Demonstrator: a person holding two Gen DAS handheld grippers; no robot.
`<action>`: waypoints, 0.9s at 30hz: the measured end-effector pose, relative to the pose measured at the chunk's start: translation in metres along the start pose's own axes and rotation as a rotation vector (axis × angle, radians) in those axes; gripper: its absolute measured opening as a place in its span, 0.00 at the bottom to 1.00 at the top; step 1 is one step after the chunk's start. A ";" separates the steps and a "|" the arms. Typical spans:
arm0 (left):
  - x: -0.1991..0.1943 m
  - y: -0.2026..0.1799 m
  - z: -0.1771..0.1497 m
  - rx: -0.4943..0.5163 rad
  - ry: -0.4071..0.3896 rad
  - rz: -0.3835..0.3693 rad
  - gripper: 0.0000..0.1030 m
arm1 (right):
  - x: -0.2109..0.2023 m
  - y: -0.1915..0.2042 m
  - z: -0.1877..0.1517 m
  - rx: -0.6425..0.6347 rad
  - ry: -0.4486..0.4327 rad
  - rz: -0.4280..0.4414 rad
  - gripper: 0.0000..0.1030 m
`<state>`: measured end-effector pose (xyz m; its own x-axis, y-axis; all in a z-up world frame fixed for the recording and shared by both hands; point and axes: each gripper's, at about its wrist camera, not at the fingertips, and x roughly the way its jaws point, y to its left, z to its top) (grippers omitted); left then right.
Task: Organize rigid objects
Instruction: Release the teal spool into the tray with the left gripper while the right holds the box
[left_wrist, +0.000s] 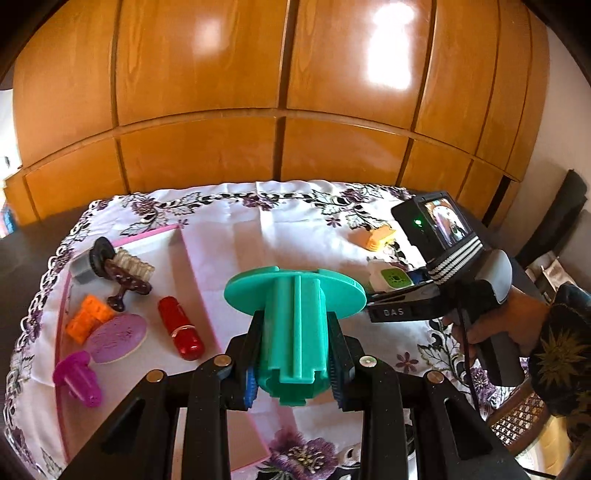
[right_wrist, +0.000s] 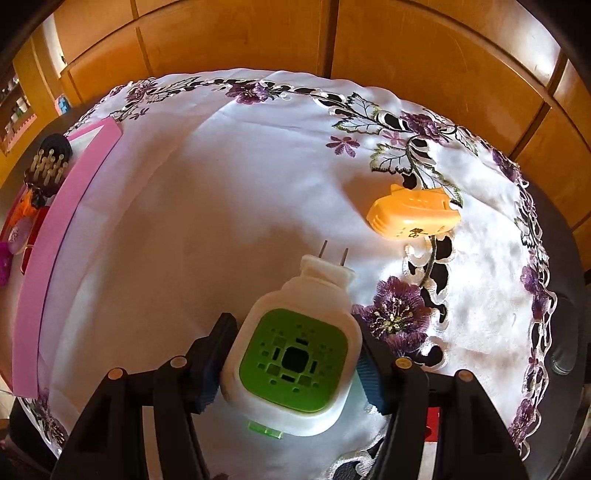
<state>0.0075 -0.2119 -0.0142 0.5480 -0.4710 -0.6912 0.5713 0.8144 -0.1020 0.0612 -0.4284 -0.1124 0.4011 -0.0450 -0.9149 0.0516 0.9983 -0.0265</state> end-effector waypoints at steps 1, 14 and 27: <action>-0.001 0.002 0.000 -0.005 -0.001 0.006 0.29 | 0.000 0.000 0.000 -0.001 0.000 -0.001 0.60; -0.021 0.055 -0.010 -0.094 -0.004 0.077 0.29 | -0.001 0.003 0.000 -0.025 -0.009 -0.021 0.60; -0.040 0.153 -0.049 -0.280 0.035 0.182 0.29 | -0.002 0.006 0.000 -0.034 -0.007 -0.031 0.60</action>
<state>0.0431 -0.0519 -0.0377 0.6014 -0.3013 -0.7399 0.2734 0.9479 -0.1638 0.0609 -0.4226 -0.1108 0.4059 -0.0759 -0.9108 0.0330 0.9971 -0.0683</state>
